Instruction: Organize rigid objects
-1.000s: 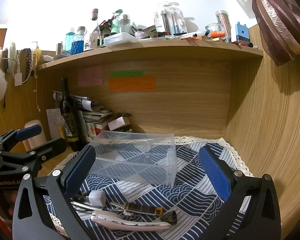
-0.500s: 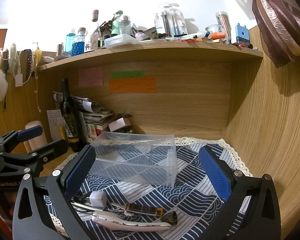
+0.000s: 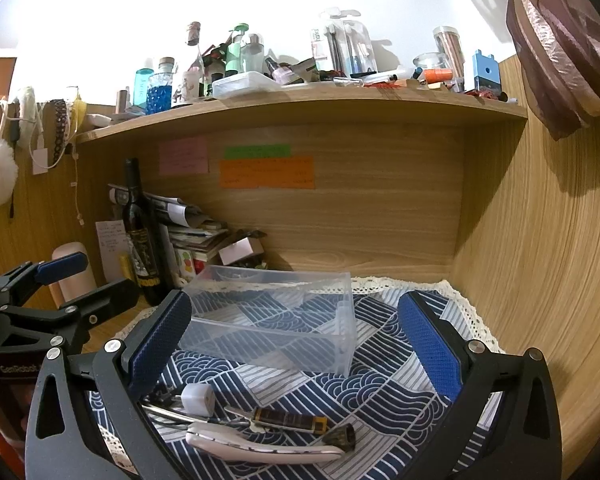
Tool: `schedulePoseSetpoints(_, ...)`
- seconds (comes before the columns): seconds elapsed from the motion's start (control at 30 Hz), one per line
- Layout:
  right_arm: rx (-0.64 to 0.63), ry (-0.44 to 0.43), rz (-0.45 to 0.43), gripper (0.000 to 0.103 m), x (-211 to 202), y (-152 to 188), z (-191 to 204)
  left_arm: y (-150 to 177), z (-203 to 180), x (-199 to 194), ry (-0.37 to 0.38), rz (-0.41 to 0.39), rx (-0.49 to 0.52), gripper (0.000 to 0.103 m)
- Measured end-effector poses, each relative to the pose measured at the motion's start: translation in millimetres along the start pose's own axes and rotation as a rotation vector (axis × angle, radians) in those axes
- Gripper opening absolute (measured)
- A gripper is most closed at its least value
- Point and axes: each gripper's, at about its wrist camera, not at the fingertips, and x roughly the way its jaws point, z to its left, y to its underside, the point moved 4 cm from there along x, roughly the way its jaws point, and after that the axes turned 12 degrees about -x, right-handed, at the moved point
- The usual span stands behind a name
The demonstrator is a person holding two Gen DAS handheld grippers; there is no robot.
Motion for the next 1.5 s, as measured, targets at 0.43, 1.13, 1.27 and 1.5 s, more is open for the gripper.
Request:
schedulePoseSetpoints(0.43,0.003,-0.002,0.065,0.100,12.0,18.6,-9.3,8.8,16.9,9.6,-0.013,0.073,-0.015,0.088)
schedulePoseSetpoints(1.13,0.003,-0.231,0.446,0.073,81.4,101.4,-2.5,101.4,70.5,62.7,-0.049,0.480,-0.108,0.057)
schedulePoseSetpoints(1.27,-0.047,-0.279,0.498,0.071,93.1,106.5,3.0,108.9,72.0,73.4,-0.047,0.521,-0.103,0.054)
schedulePoseSetpoints(1.5,-0.130,-0.351,0.586,0.061,114.0,113.5,14.1,112.3,88.4,77.9,-0.034,0.566,-0.159,0.043)
